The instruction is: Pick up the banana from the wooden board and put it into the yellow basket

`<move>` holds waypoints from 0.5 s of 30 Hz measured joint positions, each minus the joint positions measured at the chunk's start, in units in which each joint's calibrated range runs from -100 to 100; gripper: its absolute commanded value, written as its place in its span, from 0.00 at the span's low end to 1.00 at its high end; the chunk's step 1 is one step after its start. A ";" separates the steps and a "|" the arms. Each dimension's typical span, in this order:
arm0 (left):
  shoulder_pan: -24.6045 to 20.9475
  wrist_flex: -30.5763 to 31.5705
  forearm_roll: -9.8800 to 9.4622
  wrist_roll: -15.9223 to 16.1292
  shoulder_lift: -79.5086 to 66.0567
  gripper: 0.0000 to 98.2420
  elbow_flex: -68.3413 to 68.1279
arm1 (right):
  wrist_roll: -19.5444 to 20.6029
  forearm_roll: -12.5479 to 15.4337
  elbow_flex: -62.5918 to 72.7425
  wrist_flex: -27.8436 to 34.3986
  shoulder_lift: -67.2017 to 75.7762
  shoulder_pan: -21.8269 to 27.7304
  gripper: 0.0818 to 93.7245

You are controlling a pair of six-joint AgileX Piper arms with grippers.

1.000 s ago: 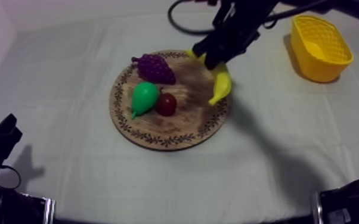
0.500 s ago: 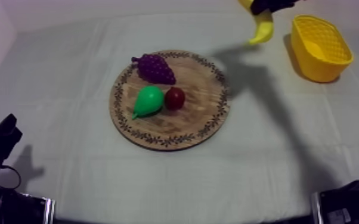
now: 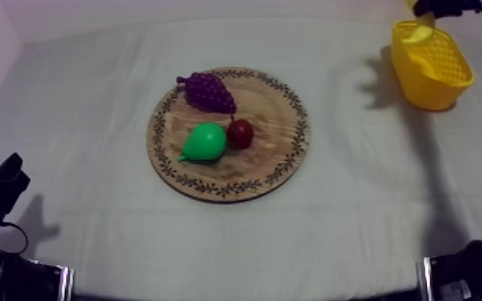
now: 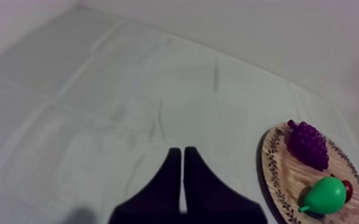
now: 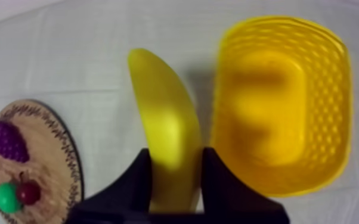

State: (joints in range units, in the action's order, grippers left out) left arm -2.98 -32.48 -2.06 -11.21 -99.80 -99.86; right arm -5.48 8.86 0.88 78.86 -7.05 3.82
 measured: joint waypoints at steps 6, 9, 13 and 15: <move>0.00 0.00 0.00 0.00 0.00 0.00 0.00 | -0.53 -0.66 0.16 -2.71 -1.96 4.53 0.11; 0.00 0.00 0.00 0.00 0.00 0.00 0.00 | -0.72 -0.66 1.04 -3.32 -3.34 6.07 0.12; 0.00 0.00 0.00 0.00 0.00 0.00 0.00 | -0.92 -0.95 2.28 -4.78 -5.74 7.26 0.12; 0.00 0.00 0.00 0.00 0.00 0.00 0.00 | -0.92 -1.11 2.64 -5.38 -6.98 7.38 0.12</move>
State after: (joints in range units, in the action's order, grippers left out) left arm -2.98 -32.48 -2.06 -11.21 -99.80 -99.86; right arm -6.39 7.76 3.53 73.48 -14.03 11.20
